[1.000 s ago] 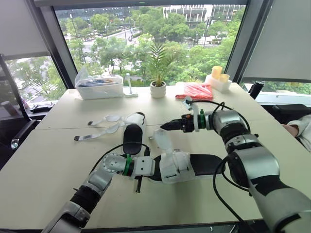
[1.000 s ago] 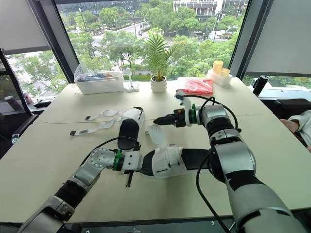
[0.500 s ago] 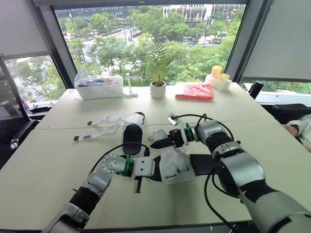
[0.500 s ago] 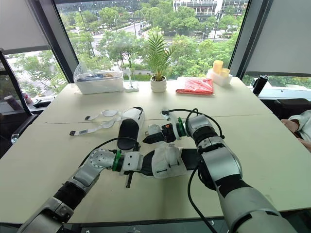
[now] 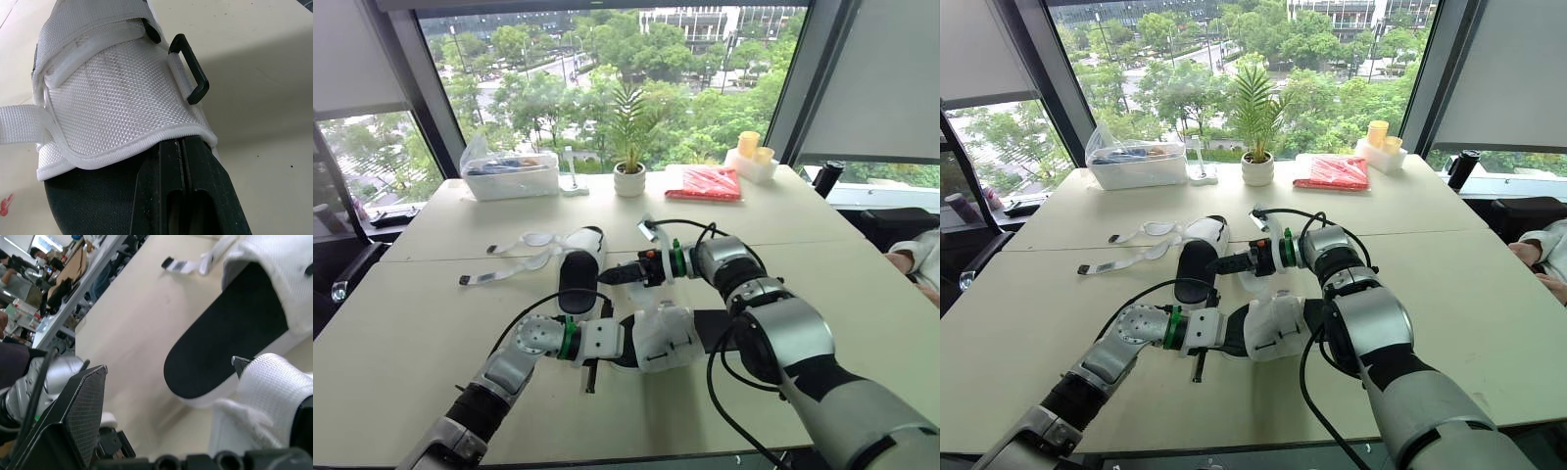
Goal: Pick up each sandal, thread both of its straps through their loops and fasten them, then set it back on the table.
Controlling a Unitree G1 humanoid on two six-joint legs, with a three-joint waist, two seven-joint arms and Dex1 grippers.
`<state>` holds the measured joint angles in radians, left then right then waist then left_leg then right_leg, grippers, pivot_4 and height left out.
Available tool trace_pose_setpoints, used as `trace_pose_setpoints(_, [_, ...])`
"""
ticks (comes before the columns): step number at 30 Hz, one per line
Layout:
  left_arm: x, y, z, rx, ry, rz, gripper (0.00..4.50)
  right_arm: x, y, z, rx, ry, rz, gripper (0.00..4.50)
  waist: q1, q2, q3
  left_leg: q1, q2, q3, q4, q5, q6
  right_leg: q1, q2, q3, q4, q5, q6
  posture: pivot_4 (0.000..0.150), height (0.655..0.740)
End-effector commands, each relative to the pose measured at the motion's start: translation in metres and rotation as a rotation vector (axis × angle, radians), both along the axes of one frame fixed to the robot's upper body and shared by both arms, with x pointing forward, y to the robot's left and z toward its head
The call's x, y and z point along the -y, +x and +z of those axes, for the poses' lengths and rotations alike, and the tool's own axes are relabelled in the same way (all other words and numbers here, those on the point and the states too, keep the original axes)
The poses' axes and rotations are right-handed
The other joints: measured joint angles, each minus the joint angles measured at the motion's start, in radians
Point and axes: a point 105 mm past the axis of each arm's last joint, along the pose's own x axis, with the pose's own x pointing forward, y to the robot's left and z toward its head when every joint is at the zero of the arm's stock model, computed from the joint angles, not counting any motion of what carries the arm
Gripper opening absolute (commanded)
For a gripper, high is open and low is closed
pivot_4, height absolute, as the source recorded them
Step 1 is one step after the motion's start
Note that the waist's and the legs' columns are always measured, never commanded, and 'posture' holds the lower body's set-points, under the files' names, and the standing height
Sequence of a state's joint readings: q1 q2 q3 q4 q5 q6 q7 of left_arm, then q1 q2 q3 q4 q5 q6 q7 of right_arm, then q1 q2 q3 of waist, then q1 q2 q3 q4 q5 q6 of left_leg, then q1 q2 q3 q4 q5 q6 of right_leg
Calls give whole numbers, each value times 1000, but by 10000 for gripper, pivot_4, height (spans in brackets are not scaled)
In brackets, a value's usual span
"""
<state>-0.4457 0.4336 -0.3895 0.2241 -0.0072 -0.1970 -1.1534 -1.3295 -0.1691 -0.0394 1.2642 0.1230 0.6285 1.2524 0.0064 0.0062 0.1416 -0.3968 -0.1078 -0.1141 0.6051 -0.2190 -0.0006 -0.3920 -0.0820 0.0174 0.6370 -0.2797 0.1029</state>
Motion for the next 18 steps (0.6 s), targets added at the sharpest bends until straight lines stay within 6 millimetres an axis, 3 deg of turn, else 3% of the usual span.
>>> trace_pose_setpoints(1, [-6,-32,-59,-182,193,-56,0,-5,6,28,52,76,-23,44311,0,0,0,0,0,0,0,0,0,0,0,0,-1,0,0,1500,7400])
trace_pose_setpoints(11, [-5,-29,-60,-185,191,-54,0,6,13,52,84,152,-63,44311,1,0,0,0,0,0,-1,0,0,1,0,0,-3,0,0,1500,7400])
trace_pose_setpoints(14, [-5,-28,-60,-185,191,-57,0,7,13,59,96,168,-64,35528,1,0,0,0,0,0,-1,0,0,1,0,0,-3,0,0,1500,7400])
trace_pose_setpoints(18, [-4,-28,-61,-186,191,-64,0,12,14,68,112,198,-68,15217,3,0,0,0,0,0,-1,0,0,1,0,0,-3,0,0,1500,7400])
